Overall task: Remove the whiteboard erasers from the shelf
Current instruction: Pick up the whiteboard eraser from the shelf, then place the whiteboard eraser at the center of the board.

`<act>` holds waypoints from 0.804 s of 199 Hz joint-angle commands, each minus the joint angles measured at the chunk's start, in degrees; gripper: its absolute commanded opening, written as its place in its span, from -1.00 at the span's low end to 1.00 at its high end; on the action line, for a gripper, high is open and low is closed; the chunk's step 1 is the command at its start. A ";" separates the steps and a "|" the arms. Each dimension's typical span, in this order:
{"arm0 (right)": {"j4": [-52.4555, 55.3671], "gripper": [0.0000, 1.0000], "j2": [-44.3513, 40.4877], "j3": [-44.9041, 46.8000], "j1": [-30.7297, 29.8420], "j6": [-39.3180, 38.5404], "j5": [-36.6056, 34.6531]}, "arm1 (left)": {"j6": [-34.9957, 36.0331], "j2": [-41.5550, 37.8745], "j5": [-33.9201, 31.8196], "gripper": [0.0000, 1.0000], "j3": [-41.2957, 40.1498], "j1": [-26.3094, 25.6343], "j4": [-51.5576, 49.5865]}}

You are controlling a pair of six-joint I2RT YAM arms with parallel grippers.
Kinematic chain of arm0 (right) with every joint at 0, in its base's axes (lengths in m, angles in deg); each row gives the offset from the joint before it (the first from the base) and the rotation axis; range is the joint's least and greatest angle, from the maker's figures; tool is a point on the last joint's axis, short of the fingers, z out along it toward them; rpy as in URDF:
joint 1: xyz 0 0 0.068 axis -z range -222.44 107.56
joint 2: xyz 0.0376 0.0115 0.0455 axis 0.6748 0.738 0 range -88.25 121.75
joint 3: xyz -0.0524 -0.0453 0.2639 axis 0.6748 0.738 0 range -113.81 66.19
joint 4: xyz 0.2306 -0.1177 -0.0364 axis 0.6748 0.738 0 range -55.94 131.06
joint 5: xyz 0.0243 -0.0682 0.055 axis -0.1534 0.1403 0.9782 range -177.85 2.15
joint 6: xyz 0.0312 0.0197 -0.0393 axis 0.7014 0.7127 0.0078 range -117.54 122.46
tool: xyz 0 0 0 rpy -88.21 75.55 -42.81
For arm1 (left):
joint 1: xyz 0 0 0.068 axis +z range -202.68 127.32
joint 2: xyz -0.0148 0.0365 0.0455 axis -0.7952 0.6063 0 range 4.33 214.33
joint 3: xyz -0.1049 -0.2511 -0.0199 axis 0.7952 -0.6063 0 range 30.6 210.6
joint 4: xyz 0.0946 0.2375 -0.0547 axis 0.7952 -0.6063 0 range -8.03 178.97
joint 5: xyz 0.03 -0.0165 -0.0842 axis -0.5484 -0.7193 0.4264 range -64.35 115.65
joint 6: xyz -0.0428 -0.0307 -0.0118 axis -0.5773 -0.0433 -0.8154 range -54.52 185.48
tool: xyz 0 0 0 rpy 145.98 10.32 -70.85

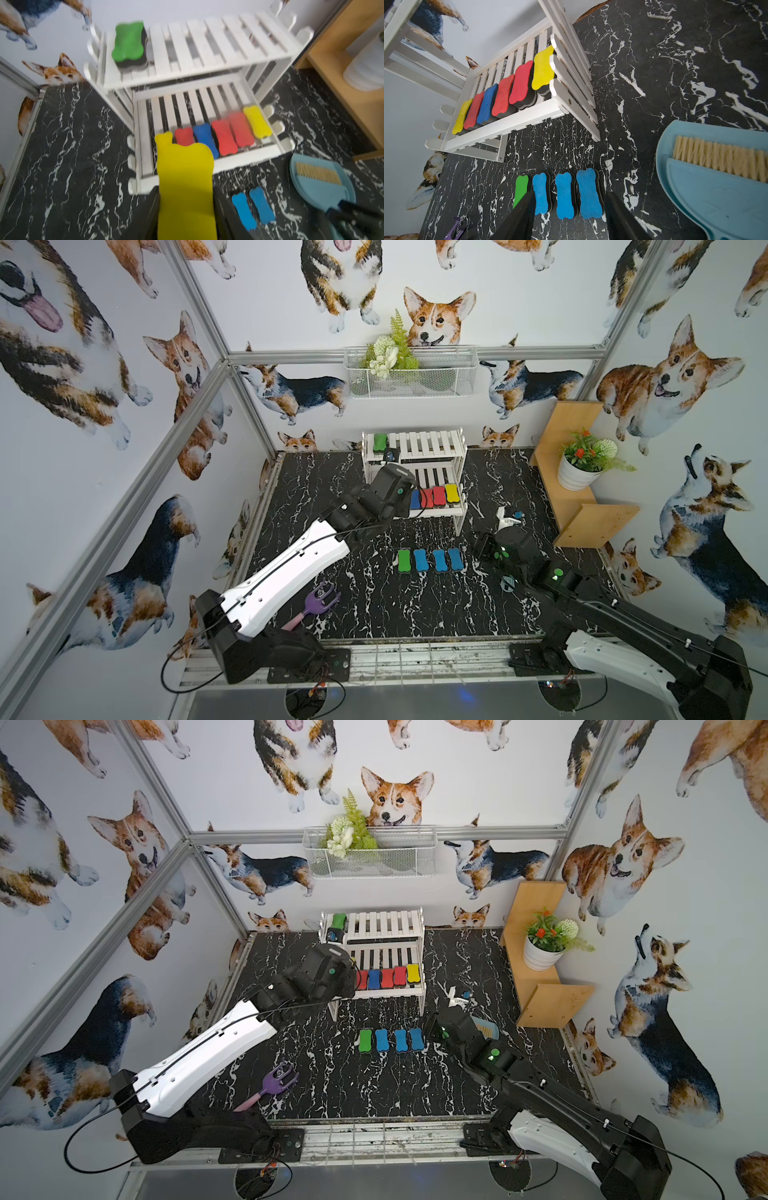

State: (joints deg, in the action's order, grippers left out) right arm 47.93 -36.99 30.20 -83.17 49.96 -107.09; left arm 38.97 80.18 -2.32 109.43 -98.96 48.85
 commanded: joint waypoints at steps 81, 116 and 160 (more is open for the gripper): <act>-0.53 0.18 0.42 -1.25 0.38 -0.64 0.61 | -14.31 -5.77 10.86 -0.21 -39.91 3.39 21.04; -0.24 0.18 0.26 -1.00 0.39 -0.42 0.49 | -11.66 -0.83 14.46 -0.23 -40.99 7.53 25.58; -0.67 0.18 0.14 -0.58 0.39 -0.02 0.41 | -12.78 4.63 13.97 -0.25 -40.18 6.93 28.72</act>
State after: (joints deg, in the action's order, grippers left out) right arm 47.93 -36.77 29.48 -82.82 49.88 -106.46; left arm 26.17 82.70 11.49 68.62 -91.72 74.03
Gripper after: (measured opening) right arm 0.589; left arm 0.387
